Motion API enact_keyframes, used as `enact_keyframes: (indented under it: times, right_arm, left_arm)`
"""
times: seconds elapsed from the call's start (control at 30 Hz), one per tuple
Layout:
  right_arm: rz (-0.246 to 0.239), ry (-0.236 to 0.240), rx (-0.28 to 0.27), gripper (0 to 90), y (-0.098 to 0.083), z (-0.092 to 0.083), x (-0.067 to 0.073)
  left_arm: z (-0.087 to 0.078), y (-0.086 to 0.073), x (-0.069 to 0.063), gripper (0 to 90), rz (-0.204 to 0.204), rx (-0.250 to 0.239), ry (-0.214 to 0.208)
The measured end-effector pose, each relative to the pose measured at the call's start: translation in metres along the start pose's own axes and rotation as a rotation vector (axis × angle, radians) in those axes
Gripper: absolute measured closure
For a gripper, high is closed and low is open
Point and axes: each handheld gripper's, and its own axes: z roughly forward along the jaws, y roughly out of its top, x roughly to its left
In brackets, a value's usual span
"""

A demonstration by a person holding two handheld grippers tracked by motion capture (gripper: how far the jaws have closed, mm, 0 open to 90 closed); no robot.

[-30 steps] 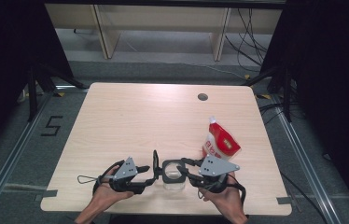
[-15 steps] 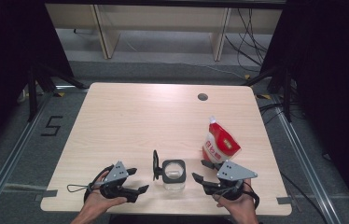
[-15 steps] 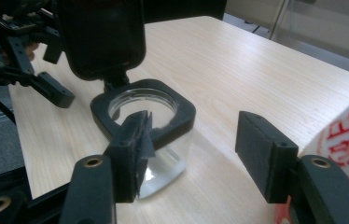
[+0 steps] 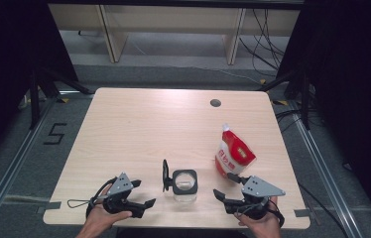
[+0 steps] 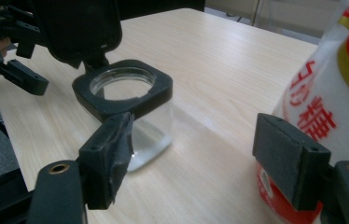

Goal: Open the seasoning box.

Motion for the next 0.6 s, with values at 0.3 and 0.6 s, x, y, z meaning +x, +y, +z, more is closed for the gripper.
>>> enact_keyframes:
  times: [0.3, 0.6]
  right_arm:
    - [0.058, -0.024, 0.034, 27.1, -0.012, -0.013, -0.002]
    - [0.113, -0.103, 0.064, 27.2, -0.023, -0.025, -0.010]
  left_arm:
    - [-0.001, 0.000, -0.003, 15.0, 0.012, 0.003, -0.009]
    - [-0.001, 0.000, -0.004, 15.2, -0.017, -0.003, -0.010]
